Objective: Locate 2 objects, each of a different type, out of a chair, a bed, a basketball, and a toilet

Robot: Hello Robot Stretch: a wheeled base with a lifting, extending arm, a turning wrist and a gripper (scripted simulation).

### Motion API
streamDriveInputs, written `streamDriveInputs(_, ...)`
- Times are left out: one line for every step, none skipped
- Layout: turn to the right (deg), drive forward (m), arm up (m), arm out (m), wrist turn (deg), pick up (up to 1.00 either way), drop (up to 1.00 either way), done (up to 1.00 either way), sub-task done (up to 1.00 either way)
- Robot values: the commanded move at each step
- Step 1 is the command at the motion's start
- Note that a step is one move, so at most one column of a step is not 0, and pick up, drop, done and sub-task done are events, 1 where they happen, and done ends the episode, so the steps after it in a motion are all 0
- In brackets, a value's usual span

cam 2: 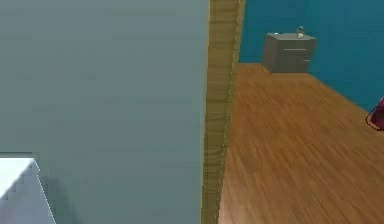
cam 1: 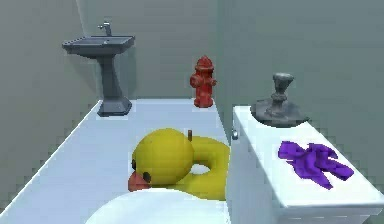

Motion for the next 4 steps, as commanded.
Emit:
streamDriveInputs(0.0,0.0,0.0,0.0,0.0,0.0,0.0,0.0,1.0)
streamDriveInputs(45.0,0.0,0.0,0.0,0.0,0.0,0.0,0.0,0.0)
streamDriveInputs(45.0,0.0,0.0,0.0,0.0,0.0,0.0,0.0,0.0)
streamDriveInputs(45.0,0.0,0.0,0.0,0.0,0.0,0.0,0.0,0.0)
